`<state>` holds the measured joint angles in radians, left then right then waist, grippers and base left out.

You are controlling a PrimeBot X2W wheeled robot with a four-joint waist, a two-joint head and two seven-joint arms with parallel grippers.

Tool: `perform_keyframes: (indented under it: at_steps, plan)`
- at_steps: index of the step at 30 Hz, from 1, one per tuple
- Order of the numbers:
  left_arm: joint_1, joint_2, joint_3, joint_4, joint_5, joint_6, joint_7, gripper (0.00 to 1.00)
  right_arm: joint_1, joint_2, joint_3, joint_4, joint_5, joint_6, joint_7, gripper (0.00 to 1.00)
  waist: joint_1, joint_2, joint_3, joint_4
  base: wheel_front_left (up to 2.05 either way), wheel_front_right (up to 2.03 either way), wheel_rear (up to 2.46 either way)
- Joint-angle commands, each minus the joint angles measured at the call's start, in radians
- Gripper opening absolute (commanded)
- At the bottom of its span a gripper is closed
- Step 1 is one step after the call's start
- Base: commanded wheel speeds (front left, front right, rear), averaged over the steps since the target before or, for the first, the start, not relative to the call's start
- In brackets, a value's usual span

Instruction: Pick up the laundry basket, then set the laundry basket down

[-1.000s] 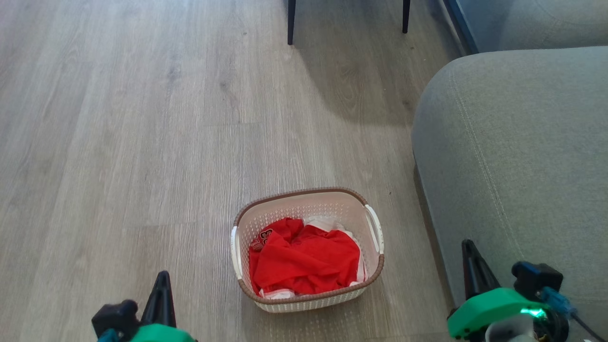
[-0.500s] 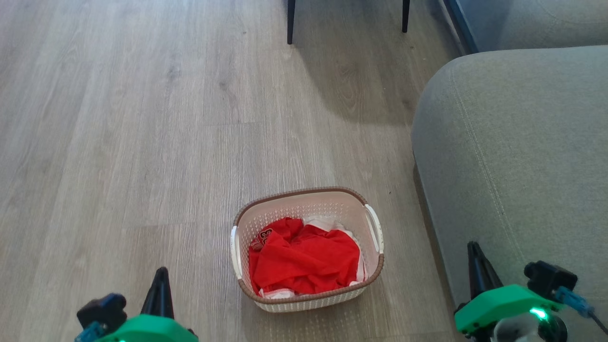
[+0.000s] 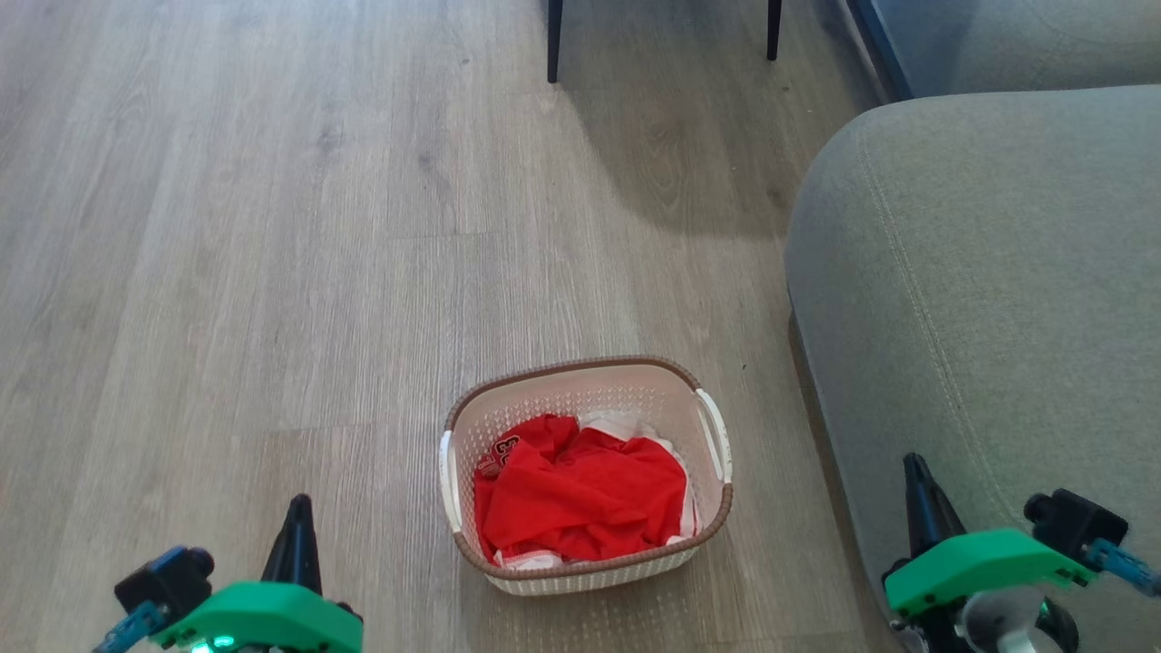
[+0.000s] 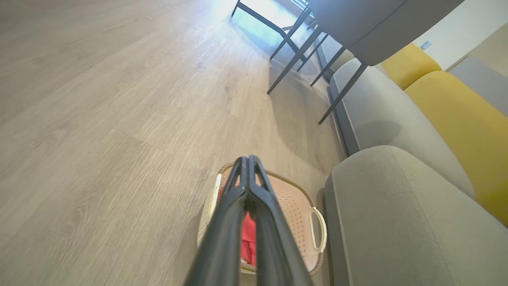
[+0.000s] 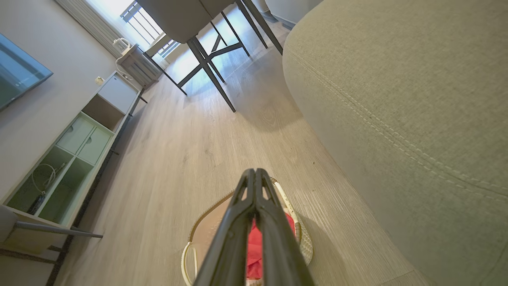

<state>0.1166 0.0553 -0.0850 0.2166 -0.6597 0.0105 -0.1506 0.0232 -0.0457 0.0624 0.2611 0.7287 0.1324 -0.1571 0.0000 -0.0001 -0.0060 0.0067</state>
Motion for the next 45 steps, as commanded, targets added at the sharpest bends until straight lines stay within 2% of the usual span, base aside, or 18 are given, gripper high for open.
perform_keyframes:
  at_steps: [1, 45]
  plan:
    - [-0.052, 0.013, 0.022, -0.025, -0.030, -0.010, 0.004, 0.00, -0.048, -0.021, -0.003, -0.029, 0.030, -0.001, 0.007, 0.00, 0.0000, 0.0001, 0.000, 0.000, 0.00, 0.00, 0.00]
    - [-0.144, 0.017, 0.099, 0.003, -0.543, -0.081, 0.129, 0.00, -0.091, -0.028, -0.074, -0.024, 0.508, -0.001, 0.131, 0.00, 0.0000, 0.0001, 0.005, -0.004, 0.00, 0.00, 0.00]
